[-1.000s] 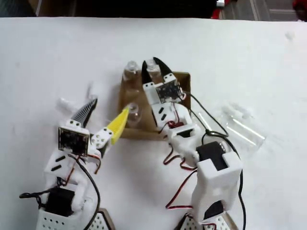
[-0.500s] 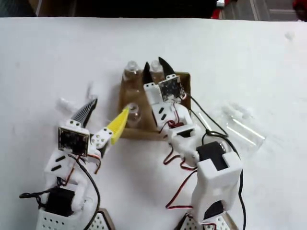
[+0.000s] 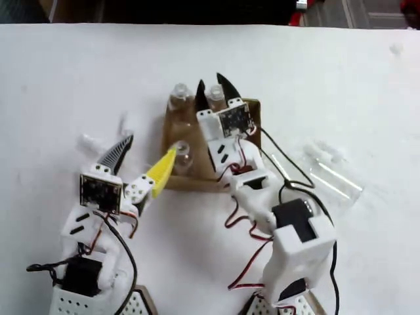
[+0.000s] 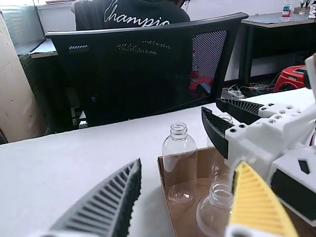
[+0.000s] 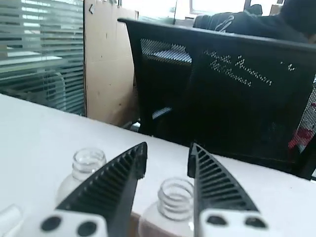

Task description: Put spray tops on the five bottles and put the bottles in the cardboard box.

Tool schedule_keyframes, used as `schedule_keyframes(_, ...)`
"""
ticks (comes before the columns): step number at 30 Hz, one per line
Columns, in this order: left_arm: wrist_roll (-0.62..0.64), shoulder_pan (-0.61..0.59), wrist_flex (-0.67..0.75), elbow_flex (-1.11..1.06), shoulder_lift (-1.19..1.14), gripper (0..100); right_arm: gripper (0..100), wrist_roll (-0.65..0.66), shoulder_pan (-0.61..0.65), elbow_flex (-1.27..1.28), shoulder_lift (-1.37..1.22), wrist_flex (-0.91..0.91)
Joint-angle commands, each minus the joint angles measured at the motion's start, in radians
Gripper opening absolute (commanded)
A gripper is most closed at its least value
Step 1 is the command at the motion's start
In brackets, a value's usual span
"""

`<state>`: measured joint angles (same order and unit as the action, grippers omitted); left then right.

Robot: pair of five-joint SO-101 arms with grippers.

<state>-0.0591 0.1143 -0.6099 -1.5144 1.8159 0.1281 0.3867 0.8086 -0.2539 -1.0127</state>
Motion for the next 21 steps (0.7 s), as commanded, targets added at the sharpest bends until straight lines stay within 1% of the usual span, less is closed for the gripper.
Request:
schedule_keyframes(1,-0.014,0.001,0.023,0.011,0.015,28,11.3,-0.009,0.007,0.017,0.128,0.01)
schedule_keyframes(6,-0.014,0.001,0.023,0.011,0.015,28,11.3,-0.017,-0.025,0.032,0.248,0.107)
schedule_keyframes(9,-0.014,0.001,0.023,0.011,0.015,28,11.3,-0.084,-0.053,0.061,0.355,0.168)
schedule_keyframes(12,-0.014,0.001,0.023,0.011,0.015,28,11.3,-0.11,-0.074,0.098,0.481,0.294)
schedule_keyframes(17,-0.014,0.001,0.023,0.011,0.015,28,11.2,-0.14,-0.122,0.144,0.696,0.61)
schedule_keyframes(21,-0.014,0.001,0.023,0.011,0.015,28,10.9,-0.218,-0.143,0.138,0.837,0.972)
